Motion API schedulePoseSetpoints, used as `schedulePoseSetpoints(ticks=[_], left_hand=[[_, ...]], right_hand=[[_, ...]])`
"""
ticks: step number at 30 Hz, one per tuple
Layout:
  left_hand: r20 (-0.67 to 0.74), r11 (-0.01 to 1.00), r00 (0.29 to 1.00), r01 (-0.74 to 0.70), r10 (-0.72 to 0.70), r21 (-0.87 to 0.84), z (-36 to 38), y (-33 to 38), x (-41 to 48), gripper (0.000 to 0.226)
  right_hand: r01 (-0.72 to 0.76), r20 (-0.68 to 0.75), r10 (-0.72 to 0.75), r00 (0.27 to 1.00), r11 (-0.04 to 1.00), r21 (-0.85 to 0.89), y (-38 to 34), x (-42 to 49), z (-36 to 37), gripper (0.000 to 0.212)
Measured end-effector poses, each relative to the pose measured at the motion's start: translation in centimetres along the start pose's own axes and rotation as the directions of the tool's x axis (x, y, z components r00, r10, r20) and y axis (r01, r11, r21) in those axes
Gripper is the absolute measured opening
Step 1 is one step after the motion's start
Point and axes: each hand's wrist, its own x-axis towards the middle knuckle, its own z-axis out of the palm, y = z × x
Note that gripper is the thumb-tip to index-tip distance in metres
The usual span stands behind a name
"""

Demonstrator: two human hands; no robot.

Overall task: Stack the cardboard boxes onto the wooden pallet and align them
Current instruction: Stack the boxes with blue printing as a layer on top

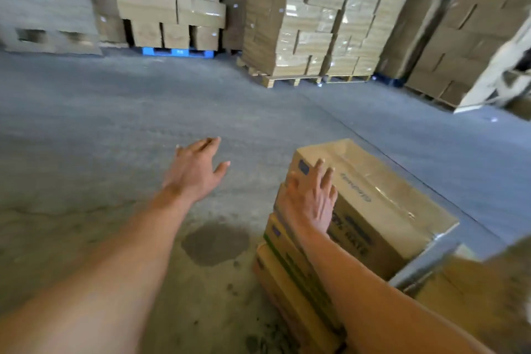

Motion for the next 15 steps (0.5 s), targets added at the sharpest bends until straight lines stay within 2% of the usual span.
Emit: schedulePoseSetpoints(ticks=[4,7,12,15], left_hand=[[0.110,0.976,0.971,-0.205,0.212,-0.073,5.0,8.2,5.6,0.068],[0.170,0.947,0.933,-0.301,0.316,-0.109,8.4,11.4,8.1,0.070],[0.273,0.860,0.819,-0.447,0.504,-0.246,15.0,13.6,12.6,0.077],[0.350,0.854,0.787,-0.405,0.508,-0.327,18.7,13.2,14.9,0.077]], right_hand=[[-0.228,-0.131,0.230,0.964,0.973,0.032,6.5,3.0,-3.8,0.073],[-0.327,-0.200,0.322,0.926,0.945,0.008,9.5,3.4,-4.8,0.075],[-0.579,-0.351,0.581,0.735,0.806,0.122,13.0,3.5,-3.8,0.074],[-0.711,-0.395,0.702,0.592,0.686,0.155,14.1,2.5,-2.3,0.076]])
